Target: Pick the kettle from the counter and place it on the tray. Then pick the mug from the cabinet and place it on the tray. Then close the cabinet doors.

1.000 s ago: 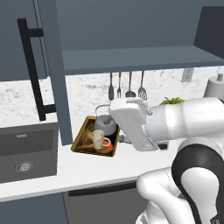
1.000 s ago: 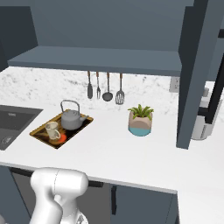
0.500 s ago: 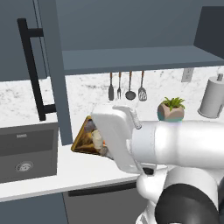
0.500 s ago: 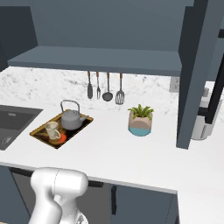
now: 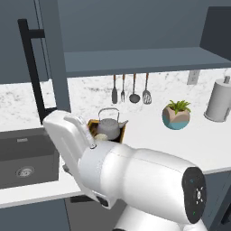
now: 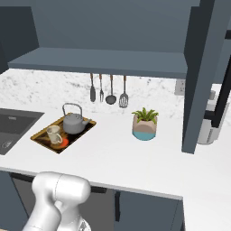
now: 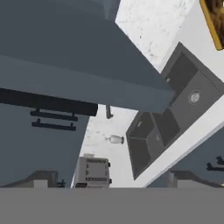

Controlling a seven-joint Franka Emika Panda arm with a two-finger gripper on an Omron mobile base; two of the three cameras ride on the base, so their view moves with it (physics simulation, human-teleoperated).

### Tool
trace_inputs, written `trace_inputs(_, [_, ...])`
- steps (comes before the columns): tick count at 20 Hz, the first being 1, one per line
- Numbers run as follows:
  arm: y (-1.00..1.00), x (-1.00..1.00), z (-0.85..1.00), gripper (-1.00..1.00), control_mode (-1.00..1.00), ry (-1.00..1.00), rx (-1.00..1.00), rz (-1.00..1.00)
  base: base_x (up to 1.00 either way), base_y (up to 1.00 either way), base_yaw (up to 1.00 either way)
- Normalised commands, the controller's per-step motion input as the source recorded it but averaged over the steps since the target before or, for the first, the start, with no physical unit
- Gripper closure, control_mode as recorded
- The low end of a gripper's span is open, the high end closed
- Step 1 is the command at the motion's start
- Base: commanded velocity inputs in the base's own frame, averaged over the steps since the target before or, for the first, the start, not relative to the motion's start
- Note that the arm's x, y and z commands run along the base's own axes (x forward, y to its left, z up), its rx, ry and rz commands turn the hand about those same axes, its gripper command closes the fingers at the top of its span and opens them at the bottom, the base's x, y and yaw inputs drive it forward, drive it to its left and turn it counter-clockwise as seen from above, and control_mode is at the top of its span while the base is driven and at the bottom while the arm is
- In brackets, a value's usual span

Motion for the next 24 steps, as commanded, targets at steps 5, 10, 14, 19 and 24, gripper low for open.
trace_inputs(5, [0.68,0.18,0.23,-1.0,-1.0,0.07,0.02,-0.13,0.0,0.0,0.0])
trace_inputs(10, [0.68,0.32,0.13,-1.0,-1.0,0.01,0.0,-0.25,0.0,0.0,0.0])
trace_inputs(14, [0.25,0.48,-0.07,-1.0,-1.0,0.01,0.0,-0.32,0.0,0.0,0.0])
trace_inputs(19, [-0.02,0.38,-0.01,-1.0,-1.0,0.0,0.0,-0.34,0.0,0.0,0.0])
trace_inputs(24, [-0.13,0.17,-0.07,-1.0,-1.0,0.03,0.0,-0.27,0.0,0.0,0.0])
